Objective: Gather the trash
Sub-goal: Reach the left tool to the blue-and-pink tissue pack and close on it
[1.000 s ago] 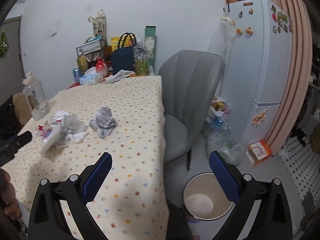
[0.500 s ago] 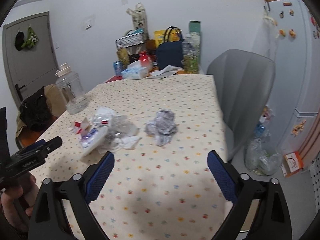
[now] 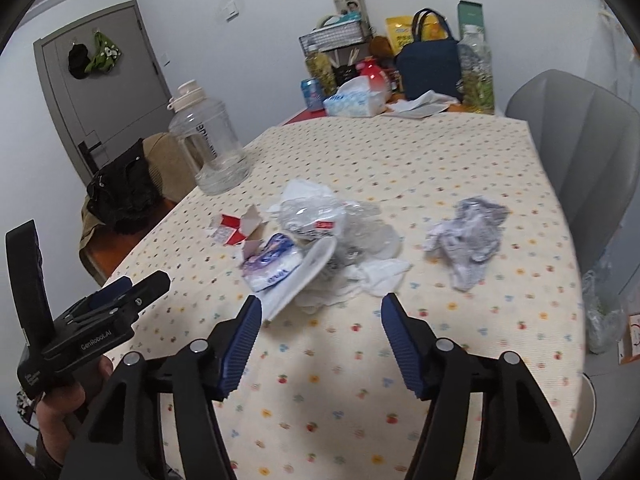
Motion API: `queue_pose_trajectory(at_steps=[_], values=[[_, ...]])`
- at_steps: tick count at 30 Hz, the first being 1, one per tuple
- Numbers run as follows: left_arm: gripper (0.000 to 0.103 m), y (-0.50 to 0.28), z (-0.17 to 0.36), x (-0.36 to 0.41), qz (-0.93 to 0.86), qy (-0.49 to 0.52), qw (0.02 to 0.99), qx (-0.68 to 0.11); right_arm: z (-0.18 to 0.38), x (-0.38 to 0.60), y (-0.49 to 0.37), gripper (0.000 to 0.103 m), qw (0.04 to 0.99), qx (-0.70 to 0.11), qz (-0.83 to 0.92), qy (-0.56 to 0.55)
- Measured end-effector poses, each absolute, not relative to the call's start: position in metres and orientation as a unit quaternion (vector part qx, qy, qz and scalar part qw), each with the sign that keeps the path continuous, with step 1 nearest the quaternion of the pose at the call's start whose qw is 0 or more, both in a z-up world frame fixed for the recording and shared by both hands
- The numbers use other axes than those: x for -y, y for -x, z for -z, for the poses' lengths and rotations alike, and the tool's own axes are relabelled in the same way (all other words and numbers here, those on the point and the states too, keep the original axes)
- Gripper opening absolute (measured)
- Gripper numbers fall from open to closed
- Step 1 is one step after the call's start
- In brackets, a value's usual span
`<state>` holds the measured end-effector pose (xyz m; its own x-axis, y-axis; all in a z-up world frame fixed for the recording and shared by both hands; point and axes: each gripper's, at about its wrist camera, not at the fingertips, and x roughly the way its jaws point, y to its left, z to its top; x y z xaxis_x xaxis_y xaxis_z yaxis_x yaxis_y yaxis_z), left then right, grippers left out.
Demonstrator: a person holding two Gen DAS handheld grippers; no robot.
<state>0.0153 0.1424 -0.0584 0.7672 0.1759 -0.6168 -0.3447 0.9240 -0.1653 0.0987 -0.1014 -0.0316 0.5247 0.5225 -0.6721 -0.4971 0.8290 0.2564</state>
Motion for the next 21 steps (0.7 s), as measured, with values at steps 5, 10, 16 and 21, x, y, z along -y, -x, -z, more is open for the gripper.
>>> queue_pose_trajectory(at_steps=[5, 10, 16, 21], values=[[0.098, -0.012, 0.062, -0.152, -0.147, 0.139, 0.928, -0.312, 0.04, 0.078, -0.105, 0.055, 0.865, -0.401, -0.301, -0.015], [0.098, -0.01, 0.062, -0.156, -0.15, 0.139, 0.928, -0.313, 0.054, 0.062, -0.112, 0.021, 0.849, -0.428, -0.31, -0.01], [0.098, -0.01, 0.061, -0.153, -0.145, 0.14, 0.928, -0.314, 0.049, 0.062, -0.106, 0.003, 0.851, -0.416, -0.321, 0.0], [0.098, -0.018, 0.062, -0.141, -0.13, 0.136, 0.93, -0.317, 0.033, 0.079, -0.096, 0.003, 0.858, -0.401, -0.321, -0.006]])
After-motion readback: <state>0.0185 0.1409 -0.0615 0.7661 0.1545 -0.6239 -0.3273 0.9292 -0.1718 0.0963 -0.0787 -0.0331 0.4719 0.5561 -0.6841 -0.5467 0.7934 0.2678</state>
